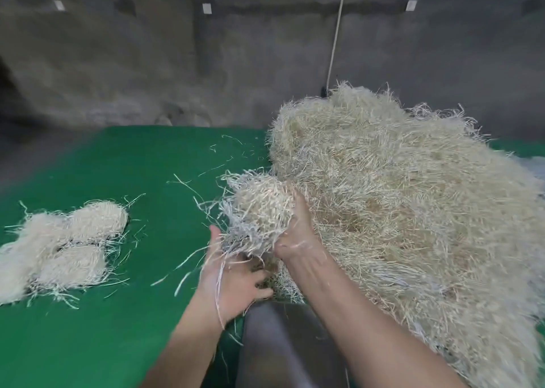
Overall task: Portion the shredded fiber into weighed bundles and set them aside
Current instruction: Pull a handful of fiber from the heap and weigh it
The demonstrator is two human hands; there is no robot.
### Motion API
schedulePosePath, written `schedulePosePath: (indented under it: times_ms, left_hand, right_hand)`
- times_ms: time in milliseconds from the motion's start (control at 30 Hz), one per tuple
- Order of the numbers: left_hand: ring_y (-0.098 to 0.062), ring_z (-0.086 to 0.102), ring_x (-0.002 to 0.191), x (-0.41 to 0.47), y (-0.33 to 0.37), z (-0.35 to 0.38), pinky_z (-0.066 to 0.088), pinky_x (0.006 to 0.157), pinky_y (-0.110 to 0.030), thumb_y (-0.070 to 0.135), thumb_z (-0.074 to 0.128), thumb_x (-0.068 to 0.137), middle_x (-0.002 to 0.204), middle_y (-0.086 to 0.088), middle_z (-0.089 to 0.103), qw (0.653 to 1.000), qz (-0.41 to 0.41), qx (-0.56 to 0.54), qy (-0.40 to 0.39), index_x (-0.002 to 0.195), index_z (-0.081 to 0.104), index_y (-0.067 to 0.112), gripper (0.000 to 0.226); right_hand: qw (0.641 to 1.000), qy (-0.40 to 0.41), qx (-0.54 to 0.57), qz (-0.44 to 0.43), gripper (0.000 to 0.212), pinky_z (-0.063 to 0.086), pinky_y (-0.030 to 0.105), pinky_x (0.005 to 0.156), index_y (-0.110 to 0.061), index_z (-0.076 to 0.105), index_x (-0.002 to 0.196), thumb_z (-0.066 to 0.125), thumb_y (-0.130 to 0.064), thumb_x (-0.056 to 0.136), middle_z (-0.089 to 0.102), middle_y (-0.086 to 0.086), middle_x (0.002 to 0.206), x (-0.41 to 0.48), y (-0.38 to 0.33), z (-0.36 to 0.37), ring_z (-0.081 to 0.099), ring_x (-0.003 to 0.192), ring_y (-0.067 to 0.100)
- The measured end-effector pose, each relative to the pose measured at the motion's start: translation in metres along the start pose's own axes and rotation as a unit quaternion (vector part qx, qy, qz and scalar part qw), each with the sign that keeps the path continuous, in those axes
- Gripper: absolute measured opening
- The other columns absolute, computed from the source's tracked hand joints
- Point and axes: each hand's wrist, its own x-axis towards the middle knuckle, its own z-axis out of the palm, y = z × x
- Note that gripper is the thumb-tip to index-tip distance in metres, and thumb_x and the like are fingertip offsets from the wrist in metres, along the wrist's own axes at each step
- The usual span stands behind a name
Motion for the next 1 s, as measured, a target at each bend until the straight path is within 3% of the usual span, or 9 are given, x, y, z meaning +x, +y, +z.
schedulePosePath:
  times_ms: [67,267,333,467,533,633,800,900,1000]
  left_hand:
    - [-0.044,0.052,0.114,0.004,-0.021,-0.008,0.026,0.098,-0.066,0.086,0.029,0.07,0.113,-0.023,0.062,0.993,-0.067,-0.052,-0.076,0.122,0.056,0.011,0.095]
    - [-0.036,0.055,0.118,0.016,-0.02,-0.016,0.044,0.098,-0.052,0.068,0.049,0.082,0.128,-0.022,0.057,0.989,-0.063,-0.083,-0.107,0.121,0.062,0.001,0.079]
    - [-0.026,0.063,0.099,0.028,-0.03,-0.02,0.05,0.089,-0.038,0.05,0.024,0.099,0.101,-0.016,0.065,0.994,-0.02,-0.104,-0.04,0.099,0.069,-0.003,0.069]
    - [-0.023,0.066,0.079,0.024,-0.042,-0.027,0.054,0.07,-0.035,0.034,0.028,0.1,0.091,-0.014,0.064,0.998,0.006,-0.025,0.054,0.083,0.069,0.011,0.05]
    - [-0.012,0.063,0.08,0.019,-0.046,-0.026,0.049,0.058,-0.02,0.018,0.041,0.1,0.094,-0.002,0.061,0.953,0.079,0.245,0.157,0.09,0.059,0.022,0.022]
    - [-0.002,0.059,0.092,0.016,-0.059,-0.024,0.042,0.055,-0.005,-0.002,0.044,0.096,0.1,0.015,0.051,0.92,0.103,0.354,0.129,0.118,0.048,0.019,0.031]
    - [0.015,0.049,0.096,0.012,-0.052,-0.003,0.038,0.086,-0.021,0.054,0.051,0.086,0.11,0.012,0.046,0.94,0.151,0.282,0.121,0.112,0.047,0.036,0.032]
    - [-0.023,0.046,0.13,0.021,-0.055,-0.008,0.039,0.105,-0.043,0.072,0.049,0.077,0.141,-0.016,0.044,0.974,0.098,0.158,0.127,0.137,0.044,0.029,0.074]
    - [-0.032,0.065,0.103,0.016,-0.067,-0.019,0.051,0.086,-0.043,0.079,0.046,0.073,0.116,-0.021,0.063,0.994,0.018,0.036,0.1,0.146,0.032,0.023,0.093]
  right_hand:
    - [0.968,0.057,-0.211,-0.121,0.039,0.054,0.037,0.079,-0.018,0.049,0.105,0.067,-0.04,0.078,0.053,-0.001,0.079,0.014,0.019,-0.008,0.056,0.065,0.01]
    - [0.556,-0.084,-0.688,-0.458,0.042,0.036,0.041,0.087,-0.01,0.066,0.083,0.048,-0.045,0.068,0.053,0.005,0.089,0.021,0.071,-0.068,0.049,0.091,0.023]
    - [0.51,-0.145,-0.737,-0.42,0.051,0.027,0.043,0.1,-0.013,0.064,0.098,0.047,-0.048,0.066,0.052,0.007,0.11,0.015,0.081,-0.072,0.04,0.111,0.024]
    - [0.663,-0.143,-0.629,-0.379,0.048,0.029,0.04,0.105,-0.028,0.049,0.113,0.051,-0.052,0.071,0.034,-0.011,0.125,-0.002,0.079,-0.077,0.029,0.121,0.008]
    - [0.653,-0.1,-0.627,-0.413,0.063,0.02,0.047,0.112,-0.044,0.034,0.133,0.05,-0.057,0.074,0.021,-0.012,0.145,-0.005,0.076,-0.076,0.019,0.137,0.012]
    - [0.668,-0.123,-0.668,-0.304,0.064,0.008,0.05,0.115,-0.064,0.01,0.137,0.038,-0.071,0.08,0.001,-0.02,0.157,-0.003,0.068,-0.077,0.002,0.144,0.006]
    - [0.856,-0.108,-0.458,-0.213,0.058,0.026,0.033,0.114,-0.06,0.028,0.134,0.053,-0.059,0.082,0.03,-0.034,0.143,-0.015,0.108,-0.097,0.03,0.13,-0.013]
    - [0.923,-0.005,-0.324,-0.209,0.048,0.048,0.041,0.096,-0.055,0.048,0.118,0.063,-0.052,0.072,0.063,-0.007,0.122,-0.028,0.146,-0.093,0.057,0.114,0.015]
    - [0.95,0.05,-0.212,-0.223,0.038,0.05,0.027,0.088,-0.029,0.051,0.118,0.06,-0.046,0.086,0.064,-0.015,0.116,-0.027,0.141,-0.086,0.06,0.104,0.004]
